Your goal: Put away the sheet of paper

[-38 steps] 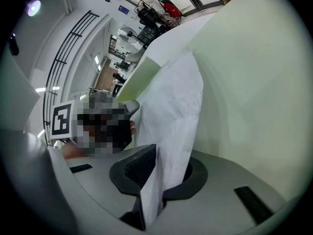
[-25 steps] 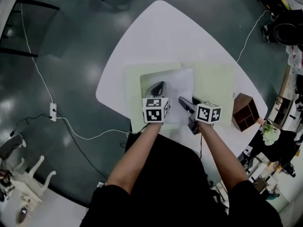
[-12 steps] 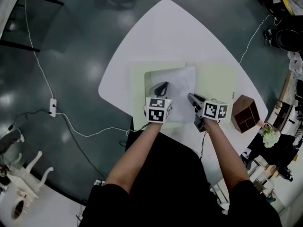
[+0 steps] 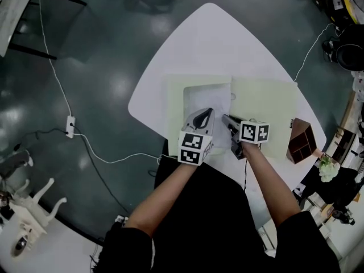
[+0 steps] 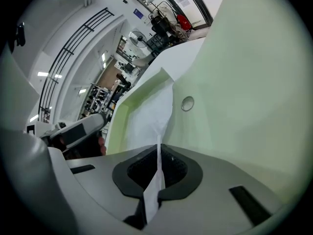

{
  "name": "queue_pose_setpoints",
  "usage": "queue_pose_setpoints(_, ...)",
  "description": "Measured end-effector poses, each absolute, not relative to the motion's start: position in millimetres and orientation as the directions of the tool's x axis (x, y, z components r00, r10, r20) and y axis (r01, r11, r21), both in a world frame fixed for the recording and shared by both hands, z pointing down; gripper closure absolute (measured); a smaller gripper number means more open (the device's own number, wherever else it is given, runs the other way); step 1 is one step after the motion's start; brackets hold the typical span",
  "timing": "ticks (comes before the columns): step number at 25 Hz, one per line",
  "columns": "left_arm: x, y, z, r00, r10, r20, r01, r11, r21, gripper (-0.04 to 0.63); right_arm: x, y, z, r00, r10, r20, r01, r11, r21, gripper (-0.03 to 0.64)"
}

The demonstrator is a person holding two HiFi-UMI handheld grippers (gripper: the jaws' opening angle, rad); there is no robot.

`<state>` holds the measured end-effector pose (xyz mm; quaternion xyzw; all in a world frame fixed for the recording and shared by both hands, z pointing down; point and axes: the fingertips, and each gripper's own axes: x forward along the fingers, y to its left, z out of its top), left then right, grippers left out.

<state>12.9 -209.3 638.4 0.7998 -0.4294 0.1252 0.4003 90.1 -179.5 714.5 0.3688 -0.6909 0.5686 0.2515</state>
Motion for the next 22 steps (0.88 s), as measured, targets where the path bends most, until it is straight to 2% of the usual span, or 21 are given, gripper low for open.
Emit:
queue_pose_setpoints(7,-17.9,-182.2,616.3,0.591,-0.606,0.533,-0.794,-0.319,0.518,0.592,70.3,-176.7,718.2,-0.61,-0.203,0.766,-0.792,0.117,-0.6,0.615)
queue_pose_setpoints(15,-63.3,-152.5,602.2,0.539,-0.619,0.572,-0.832,-0.283,0.478,0.592,69.0,-164.8,727.0,-0.636,-0.194,0.747,-0.767,0.051,-0.64,0.615)
queue_pose_setpoints(22,-85.2,-145.0,604.4,0.513,-0.618,0.596,-0.848,-0.255,0.465,0.592,57.5,-177.7,726.9,-0.658,-0.246,0.712,-0.727,-0.038,-0.685,0.614)
